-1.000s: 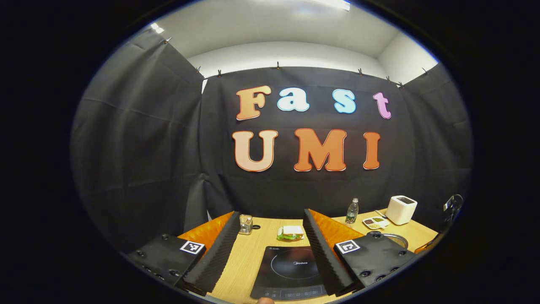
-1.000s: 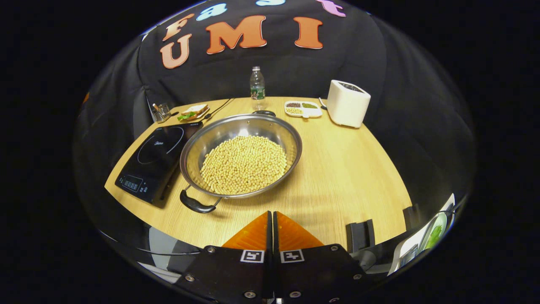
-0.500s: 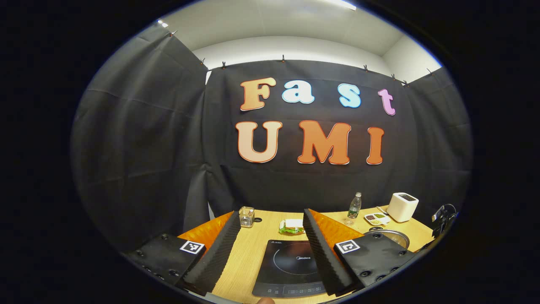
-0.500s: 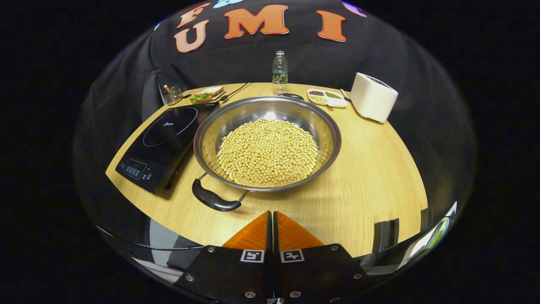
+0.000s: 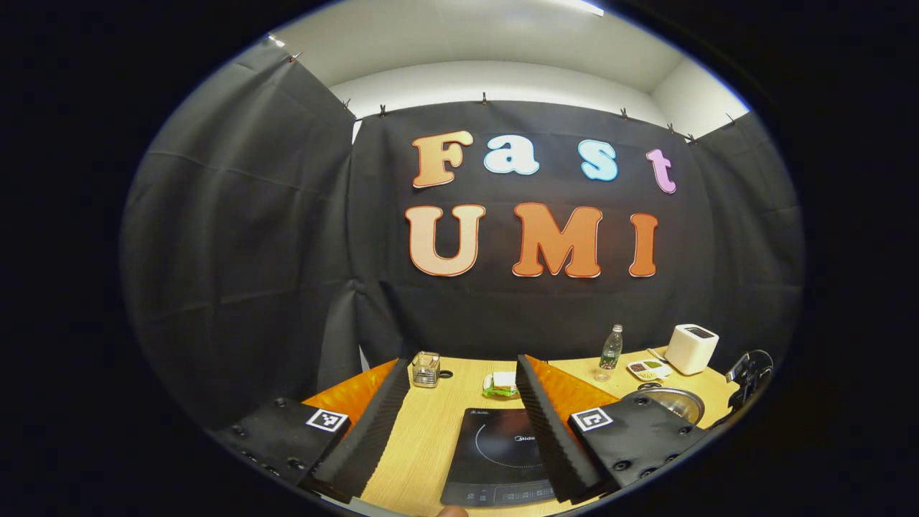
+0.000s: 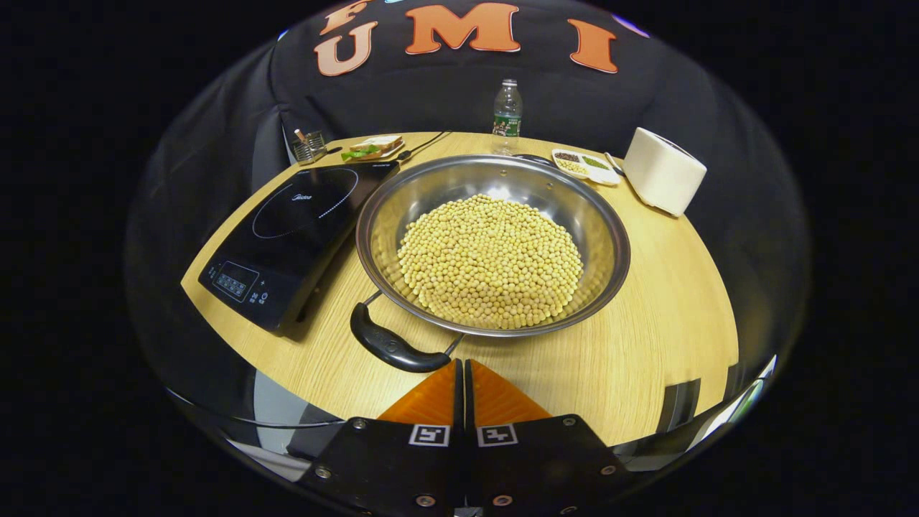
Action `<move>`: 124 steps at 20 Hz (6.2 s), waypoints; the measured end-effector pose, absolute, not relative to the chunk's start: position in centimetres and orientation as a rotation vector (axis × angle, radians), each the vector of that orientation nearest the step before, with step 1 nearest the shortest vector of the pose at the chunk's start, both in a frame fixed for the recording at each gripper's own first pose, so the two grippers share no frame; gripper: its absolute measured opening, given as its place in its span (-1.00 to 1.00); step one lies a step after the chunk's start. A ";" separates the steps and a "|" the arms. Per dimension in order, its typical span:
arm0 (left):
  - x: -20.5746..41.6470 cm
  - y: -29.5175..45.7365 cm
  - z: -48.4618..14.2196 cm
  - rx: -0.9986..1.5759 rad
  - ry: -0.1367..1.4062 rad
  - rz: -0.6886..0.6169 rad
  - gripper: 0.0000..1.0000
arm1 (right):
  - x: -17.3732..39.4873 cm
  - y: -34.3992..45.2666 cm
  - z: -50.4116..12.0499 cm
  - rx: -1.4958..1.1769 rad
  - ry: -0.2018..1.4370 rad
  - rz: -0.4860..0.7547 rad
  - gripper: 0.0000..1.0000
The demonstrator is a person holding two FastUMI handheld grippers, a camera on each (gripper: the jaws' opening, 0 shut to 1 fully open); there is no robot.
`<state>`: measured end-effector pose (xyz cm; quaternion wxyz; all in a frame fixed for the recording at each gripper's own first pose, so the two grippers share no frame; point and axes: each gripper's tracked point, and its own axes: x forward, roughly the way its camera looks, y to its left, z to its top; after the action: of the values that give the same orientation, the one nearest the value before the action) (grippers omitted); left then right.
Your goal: First push the handle of the pot to place it horizontally, then grasp the pot with both hands and set it on the induction cooktop.
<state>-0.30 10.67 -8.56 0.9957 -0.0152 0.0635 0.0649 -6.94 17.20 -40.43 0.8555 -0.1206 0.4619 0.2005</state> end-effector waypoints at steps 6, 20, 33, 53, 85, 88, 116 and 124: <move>-0.4 11.0 -8.6 -0.028 0.129 0.125 0.96 | -6.4 19.4 -40.5 -0.280 0.960 0.462 -1.00; -0.5 12.8 -8.8 -0.021 0.132 0.147 0.96 | -6.9 26.8 -41.3 -0.239 0.988 0.601 -1.00; -0.4 14.9 -10.0 -0.032 0.152 0.172 0.96 | -6.1 31.3 -41.9 -0.170 1.003 0.645 -1.00; -0.7 17.8 -11.6 -0.030 0.178 0.206 0.96 | -2.7 34.7 -41.2 -0.062 1.031 0.692 -1.00; 2.8 8.8 -16.3 -0.116 0.255 0.020 0.95 | 6.6 36.4 -40.8 -0.047 0.869 0.562 -1.00; 4.2 5.4 -17.3 -0.142 0.271 -0.028 0.95 | 5.8 35.6 -38.3 -0.032 0.828 0.601 -1.00; 20.6 -16.1 -39.9 -0.092 0.747 -0.174 0.97 | 20.5 10.3 -36.3 0.056 0.672 0.206 0.84; 21.6 -16.3 -42.0 -0.051 0.782 -0.165 0.96 | 22.2 10.3 -42.0 -0.008 0.780 0.174 0.92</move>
<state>21.65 -16.26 -41.98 0.9210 -0.0247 0.3805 -0.0801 22.23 10.29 -42.01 0.9212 -0.0039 0.3797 0.0848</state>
